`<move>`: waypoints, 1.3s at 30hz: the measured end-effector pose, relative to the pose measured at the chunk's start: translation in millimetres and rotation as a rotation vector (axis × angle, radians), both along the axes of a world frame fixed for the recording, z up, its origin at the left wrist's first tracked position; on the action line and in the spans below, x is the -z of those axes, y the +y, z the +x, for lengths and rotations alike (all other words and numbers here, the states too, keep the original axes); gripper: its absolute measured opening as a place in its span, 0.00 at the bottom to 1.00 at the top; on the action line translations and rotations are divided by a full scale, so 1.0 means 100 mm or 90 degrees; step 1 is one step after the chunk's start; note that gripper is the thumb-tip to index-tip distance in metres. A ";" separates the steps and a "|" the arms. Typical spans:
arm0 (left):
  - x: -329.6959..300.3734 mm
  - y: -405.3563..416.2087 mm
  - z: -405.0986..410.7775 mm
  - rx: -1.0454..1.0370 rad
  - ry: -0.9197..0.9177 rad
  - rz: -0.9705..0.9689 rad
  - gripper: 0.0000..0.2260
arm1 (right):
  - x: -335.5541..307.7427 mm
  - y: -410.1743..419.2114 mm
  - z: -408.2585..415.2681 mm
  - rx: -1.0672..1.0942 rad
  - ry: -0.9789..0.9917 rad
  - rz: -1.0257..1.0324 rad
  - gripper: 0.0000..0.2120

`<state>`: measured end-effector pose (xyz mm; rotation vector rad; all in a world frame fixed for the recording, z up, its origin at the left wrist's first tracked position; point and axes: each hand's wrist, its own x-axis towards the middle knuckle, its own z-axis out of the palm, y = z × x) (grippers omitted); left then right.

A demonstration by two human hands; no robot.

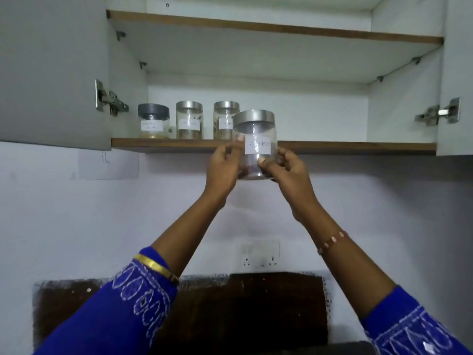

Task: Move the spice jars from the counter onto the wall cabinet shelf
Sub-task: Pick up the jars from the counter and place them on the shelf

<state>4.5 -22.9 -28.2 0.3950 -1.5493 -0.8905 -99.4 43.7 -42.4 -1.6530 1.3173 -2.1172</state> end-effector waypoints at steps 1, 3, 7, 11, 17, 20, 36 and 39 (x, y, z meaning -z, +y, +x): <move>-0.13 -0.04 -0.04 -0.005 0.000 -0.014 0.17 | -0.11 -0.04 -0.05 0.006 0.004 -0.016 0.20; -0.38 -0.14 -0.13 -0.032 -0.009 -0.039 0.17 | -0.33 -0.15 -0.16 0.031 0.014 -0.030 0.24; -0.76 -0.38 -0.34 -0.059 -0.062 -0.081 0.17 | -0.70 -0.40 -0.38 0.103 0.054 -0.037 0.26; -0.89 -0.59 -0.56 -0.049 -0.129 -0.086 0.19 | -0.88 -0.59 -0.59 0.160 0.117 -0.022 0.23; -0.92 -0.94 -0.76 -0.087 -0.185 -0.082 0.23 | -0.97 -0.95 -0.88 0.218 0.210 0.058 0.23; -1.00 -1.08 -0.84 -0.109 -0.227 -0.071 0.24 | -1.05 -1.05 -1.03 0.234 0.228 0.104 0.27; -1.15 -1.34 -1.08 -0.239 -0.440 -0.037 0.21 | -1.24 -1.50 -1.31 0.325 0.378 0.280 0.18; -1.16 -1.37 -1.10 -0.276 -0.467 -0.044 0.22 | -1.23 -1.53 -1.31 0.332 0.400 0.292 0.05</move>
